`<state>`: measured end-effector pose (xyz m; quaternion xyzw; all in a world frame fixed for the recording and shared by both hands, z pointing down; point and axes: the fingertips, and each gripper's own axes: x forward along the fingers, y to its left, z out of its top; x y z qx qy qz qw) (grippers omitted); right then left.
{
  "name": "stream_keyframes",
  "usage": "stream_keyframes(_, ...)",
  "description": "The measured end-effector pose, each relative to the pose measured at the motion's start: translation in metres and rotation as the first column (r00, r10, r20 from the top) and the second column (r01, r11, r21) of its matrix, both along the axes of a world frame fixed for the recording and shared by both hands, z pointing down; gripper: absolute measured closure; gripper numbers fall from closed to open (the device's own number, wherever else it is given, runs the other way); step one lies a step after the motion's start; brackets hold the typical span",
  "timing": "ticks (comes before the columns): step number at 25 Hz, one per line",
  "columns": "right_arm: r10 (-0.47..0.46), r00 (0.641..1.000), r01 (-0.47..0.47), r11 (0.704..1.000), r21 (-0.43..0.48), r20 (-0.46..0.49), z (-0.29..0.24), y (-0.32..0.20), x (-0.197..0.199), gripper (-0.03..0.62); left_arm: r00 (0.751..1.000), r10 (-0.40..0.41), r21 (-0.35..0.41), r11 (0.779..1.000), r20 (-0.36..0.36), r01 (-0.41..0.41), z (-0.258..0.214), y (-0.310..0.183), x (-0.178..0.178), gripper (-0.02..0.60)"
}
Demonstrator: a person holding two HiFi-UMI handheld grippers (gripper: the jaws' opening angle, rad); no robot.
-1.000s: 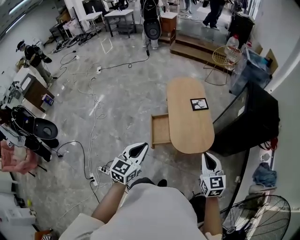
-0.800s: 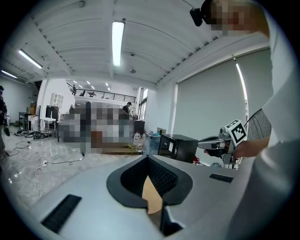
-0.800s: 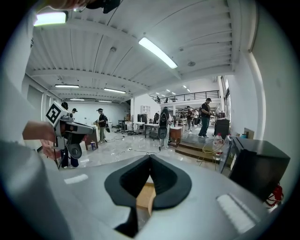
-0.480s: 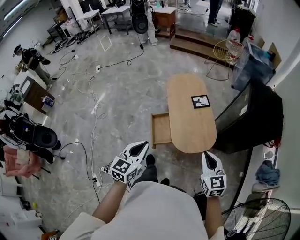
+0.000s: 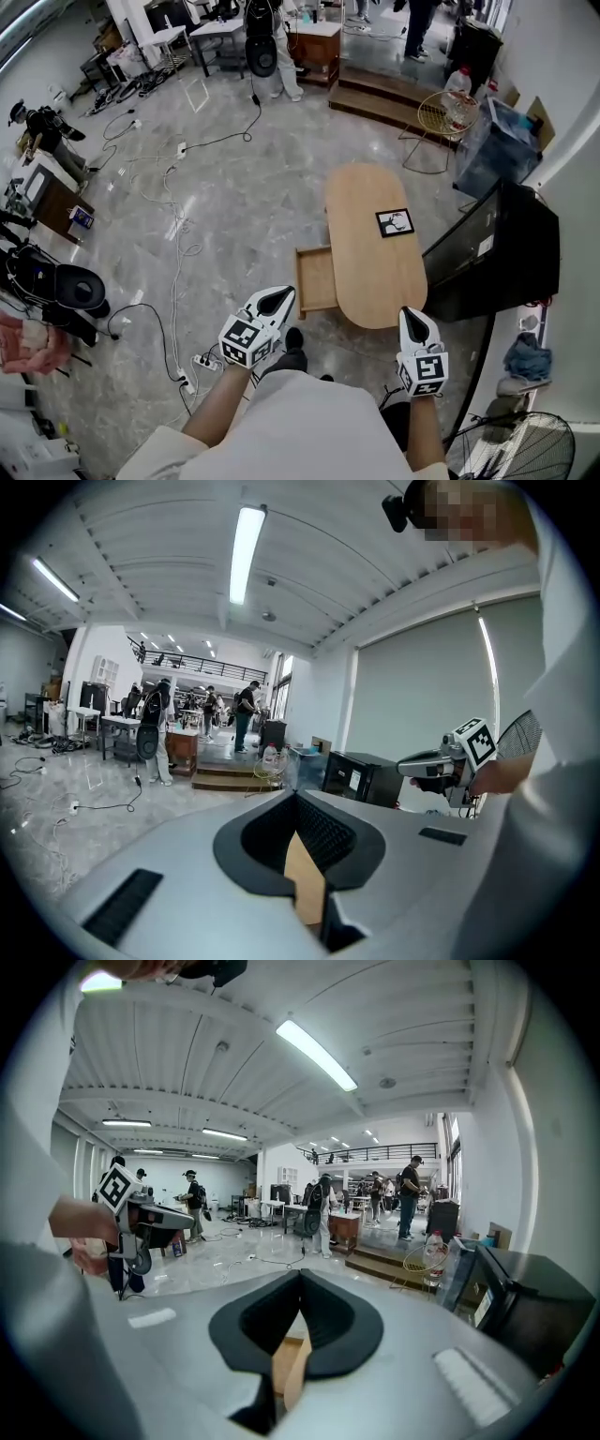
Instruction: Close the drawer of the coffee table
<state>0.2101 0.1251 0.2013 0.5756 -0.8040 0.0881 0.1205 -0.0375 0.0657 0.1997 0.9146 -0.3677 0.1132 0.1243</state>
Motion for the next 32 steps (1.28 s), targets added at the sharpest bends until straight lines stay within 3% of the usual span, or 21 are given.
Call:
stream_keyframes(17, 0.086, 0.995, -0.089, 0.993, -0.076, -0.045, 0.016, -0.132, -0.077, 0.583, 0.995, 0.101, -0.075, 0.992, -0.013, -0.102, 0.03, -0.146, -0.068, 0.575)
stream_keyframes(32, -0.003, 0.998, -0.008, 0.982, -0.19, -0.059, 0.063, -0.185, -0.102, 0.583, 0.997, 0.08, -0.193, 0.978, -0.003, -0.079, 0.086, -0.181, -0.079, 0.575)
